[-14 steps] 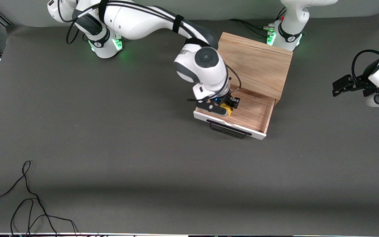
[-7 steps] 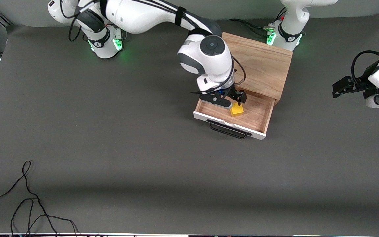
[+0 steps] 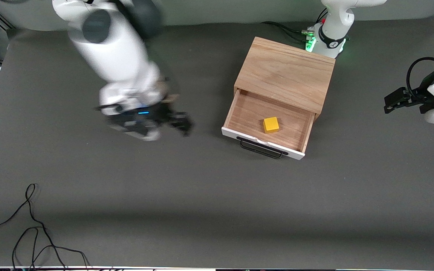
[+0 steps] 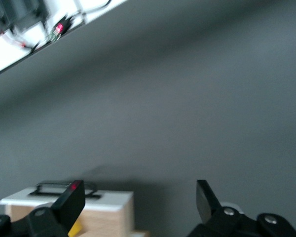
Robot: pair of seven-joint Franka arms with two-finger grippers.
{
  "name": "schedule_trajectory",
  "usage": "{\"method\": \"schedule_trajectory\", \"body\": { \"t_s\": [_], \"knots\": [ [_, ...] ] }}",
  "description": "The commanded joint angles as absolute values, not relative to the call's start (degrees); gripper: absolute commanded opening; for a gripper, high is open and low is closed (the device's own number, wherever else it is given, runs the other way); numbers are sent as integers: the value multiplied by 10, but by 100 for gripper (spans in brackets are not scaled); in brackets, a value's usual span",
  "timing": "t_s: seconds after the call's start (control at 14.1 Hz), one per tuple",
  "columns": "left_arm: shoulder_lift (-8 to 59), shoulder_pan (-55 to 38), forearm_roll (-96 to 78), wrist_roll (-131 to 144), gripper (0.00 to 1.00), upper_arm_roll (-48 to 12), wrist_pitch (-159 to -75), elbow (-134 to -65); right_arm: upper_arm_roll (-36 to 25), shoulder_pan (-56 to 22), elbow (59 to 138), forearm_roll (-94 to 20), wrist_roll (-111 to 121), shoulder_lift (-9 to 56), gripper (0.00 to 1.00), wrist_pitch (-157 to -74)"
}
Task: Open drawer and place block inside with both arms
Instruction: 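Open the right gripper and lift it away from the drawer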
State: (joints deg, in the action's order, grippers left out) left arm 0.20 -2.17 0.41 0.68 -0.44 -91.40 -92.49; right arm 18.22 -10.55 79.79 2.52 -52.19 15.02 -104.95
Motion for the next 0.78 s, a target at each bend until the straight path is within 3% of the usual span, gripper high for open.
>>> {"method": "schedule_trajectory", "body": {
  "t_s": [0.0, 0.14, 0.5, 0.71],
  "knots": [
    [6, -13, 2, -11, 100, -11, -914, -915, 70, -91, 913, -4, -355, 59, 100, -1063],
    [6, -13, 2, -11, 100, -11, -915, -914, 13, -49, 941, -38, -246, 32, 100, -1063],
    [6, -18, 6, -11, 100, -11, -907, -914, -9, -19, 913, -13, -49, 22, 100, -988],
    [6, -18, 7, -17, 100, -11, -904, -915, -10, -18, 891, -16, -54, 31, 100, -934]
  ]
}}
